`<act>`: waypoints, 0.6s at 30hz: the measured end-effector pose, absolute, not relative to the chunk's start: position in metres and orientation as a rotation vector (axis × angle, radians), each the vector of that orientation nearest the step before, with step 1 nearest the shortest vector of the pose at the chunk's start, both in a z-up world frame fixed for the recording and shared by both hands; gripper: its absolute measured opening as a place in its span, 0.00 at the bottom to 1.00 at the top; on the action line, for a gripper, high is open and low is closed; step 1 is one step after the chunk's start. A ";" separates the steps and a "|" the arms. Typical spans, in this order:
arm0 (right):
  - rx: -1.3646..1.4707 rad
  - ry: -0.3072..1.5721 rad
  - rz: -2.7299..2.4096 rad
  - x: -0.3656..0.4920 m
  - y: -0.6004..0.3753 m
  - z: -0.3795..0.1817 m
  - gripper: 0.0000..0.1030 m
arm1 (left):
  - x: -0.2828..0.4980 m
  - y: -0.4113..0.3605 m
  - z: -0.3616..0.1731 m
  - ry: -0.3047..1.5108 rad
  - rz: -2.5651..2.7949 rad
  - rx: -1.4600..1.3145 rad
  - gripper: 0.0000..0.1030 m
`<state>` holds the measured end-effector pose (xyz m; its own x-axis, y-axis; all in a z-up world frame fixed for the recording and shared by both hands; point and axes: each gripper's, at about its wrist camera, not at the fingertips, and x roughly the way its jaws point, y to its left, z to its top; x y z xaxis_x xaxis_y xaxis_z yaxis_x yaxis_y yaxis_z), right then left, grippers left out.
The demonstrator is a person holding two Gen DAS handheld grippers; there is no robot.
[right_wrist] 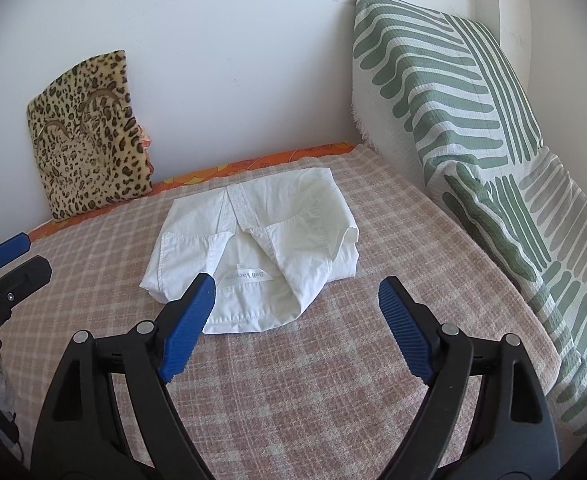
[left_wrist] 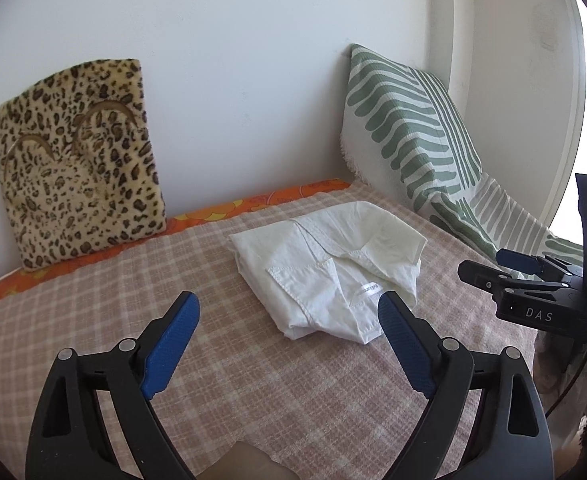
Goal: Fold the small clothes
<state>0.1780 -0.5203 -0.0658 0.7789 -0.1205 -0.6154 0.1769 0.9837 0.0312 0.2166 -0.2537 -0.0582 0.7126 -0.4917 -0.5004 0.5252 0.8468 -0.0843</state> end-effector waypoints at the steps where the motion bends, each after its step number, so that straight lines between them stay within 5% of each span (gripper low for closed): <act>1: 0.088 0.659 -0.162 0.177 -0.520 -0.066 0.84 | 0.216 -0.254 -0.058 0.539 -0.560 0.070 0.94; 18: 0.096 0.664 -0.159 0.176 -0.518 -0.068 0.84 | 0.205 -0.256 -0.062 0.523 -0.529 0.104 0.98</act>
<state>0.1756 -0.5180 -0.0678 0.7758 -0.1165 -0.6201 0.1775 0.9834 0.0373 0.2053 -0.2556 -0.0620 0.7358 -0.4548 -0.5018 0.5067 0.8613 -0.0378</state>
